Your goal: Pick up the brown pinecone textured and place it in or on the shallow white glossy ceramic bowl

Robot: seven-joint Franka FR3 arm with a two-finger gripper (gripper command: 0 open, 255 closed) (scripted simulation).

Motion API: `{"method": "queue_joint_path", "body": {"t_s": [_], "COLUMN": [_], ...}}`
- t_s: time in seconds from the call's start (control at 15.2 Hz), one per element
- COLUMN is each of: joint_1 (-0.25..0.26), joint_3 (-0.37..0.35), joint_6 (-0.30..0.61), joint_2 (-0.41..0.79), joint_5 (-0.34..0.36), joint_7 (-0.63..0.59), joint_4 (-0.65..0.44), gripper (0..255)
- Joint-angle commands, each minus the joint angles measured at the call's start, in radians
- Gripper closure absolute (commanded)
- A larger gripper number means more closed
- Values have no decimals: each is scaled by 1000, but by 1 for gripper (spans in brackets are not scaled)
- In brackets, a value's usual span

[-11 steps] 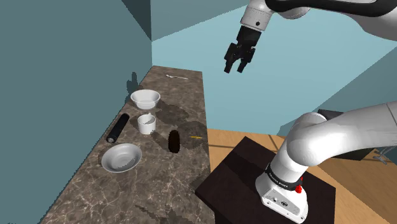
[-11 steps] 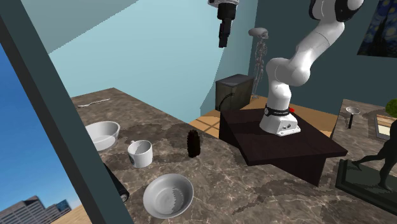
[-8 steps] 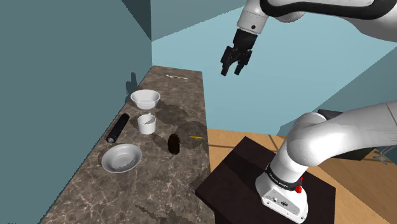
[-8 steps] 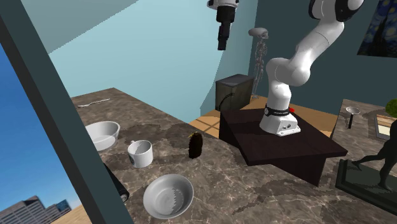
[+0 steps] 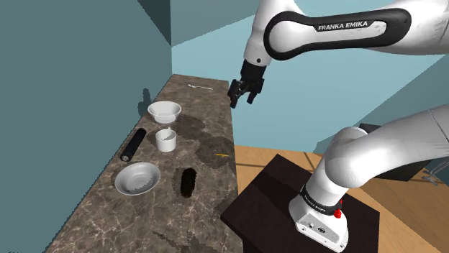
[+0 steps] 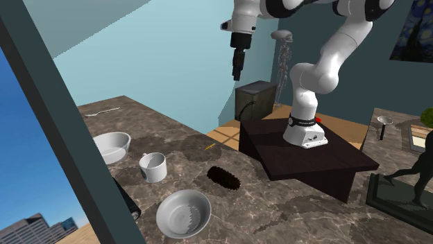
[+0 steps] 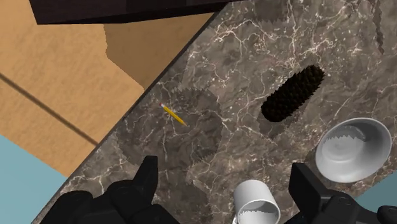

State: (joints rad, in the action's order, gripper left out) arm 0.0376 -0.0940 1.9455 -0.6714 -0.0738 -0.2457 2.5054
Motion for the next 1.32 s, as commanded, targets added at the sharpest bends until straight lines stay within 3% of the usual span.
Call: {"method": "queue_joint_path", "body": {"t_s": [0.0, 0.4, 0.66, 0.92, 1.25], "joint_1": [5, -5, -31, -65, -65], "joint_3": [-45, -163, -243, -313, -337], "joint_6": [70, 266, 382, 472, 521], "joint_2": [56, 233, 382, 552, 784], "joint_5": [2, 52, 133, 277, 531], "joint_7": [-46, -182, -303, -464, -707], "joint_4": [10, 35, 18, -28, -128], "gripper": [0, 0, 0, 0, 0]}}
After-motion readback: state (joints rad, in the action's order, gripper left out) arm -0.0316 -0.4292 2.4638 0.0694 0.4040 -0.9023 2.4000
